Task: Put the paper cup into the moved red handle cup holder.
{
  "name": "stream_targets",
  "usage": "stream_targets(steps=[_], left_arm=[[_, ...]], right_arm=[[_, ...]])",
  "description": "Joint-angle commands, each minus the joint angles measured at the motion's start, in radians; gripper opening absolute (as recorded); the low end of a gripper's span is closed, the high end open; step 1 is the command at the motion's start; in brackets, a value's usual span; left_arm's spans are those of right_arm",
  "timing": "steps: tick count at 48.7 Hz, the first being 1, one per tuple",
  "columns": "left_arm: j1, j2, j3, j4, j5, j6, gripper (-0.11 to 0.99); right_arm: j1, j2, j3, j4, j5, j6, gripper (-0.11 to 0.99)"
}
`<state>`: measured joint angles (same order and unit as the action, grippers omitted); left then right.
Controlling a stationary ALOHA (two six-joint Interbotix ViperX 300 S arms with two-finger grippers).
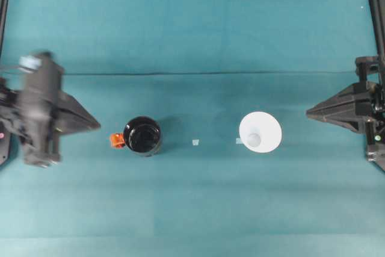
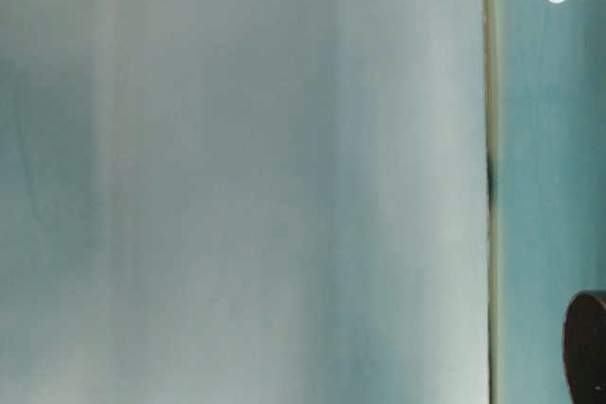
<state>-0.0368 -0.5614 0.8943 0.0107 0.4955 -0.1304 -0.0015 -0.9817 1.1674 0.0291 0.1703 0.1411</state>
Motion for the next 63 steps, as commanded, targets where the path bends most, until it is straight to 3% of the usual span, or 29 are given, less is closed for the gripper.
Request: stream_targets(steps=[1,7,32,37,42,50,52,63], left_arm=[[-0.005,0.055,-0.057,0.002,0.043,0.000,0.02],[-0.005,0.123,-0.094,0.011,0.091,0.002,0.02],[0.006,0.190,-0.080,0.011,0.101,-0.006,0.03],[0.006,0.213,-0.078,0.011,0.101,-0.040,0.20],[0.011,0.244,-0.071,0.011,0.100,-0.084,0.51],[0.011,0.290,-0.046,0.011,0.037,-0.095,0.93],[0.011,0.305,-0.041,0.011,0.008,-0.095,0.97],[0.017,0.371,-0.043,0.011,-0.083,-0.103,0.97]], right_arm=[[0.000,0.003,-0.017,0.003,0.002,0.012,-0.09],[-0.002,0.005,-0.017,0.003,0.014,0.023,-0.09],[-0.002,0.005,-0.017,0.003,0.044,0.029,-0.09],[-0.002,0.005,-0.017,0.003,0.044,0.029,-0.09],[-0.002,0.006,-0.015,0.003,0.044,0.029,-0.09],[-0.002,0.008,-0.015,0.003,0.044,0.029,-0.09],[-0.002,0.008,-0.017,0.003,0.046,0.031,-0.09],[-0.002,0.008,-0.015,0.003,0.061,0.031,-0.09]])
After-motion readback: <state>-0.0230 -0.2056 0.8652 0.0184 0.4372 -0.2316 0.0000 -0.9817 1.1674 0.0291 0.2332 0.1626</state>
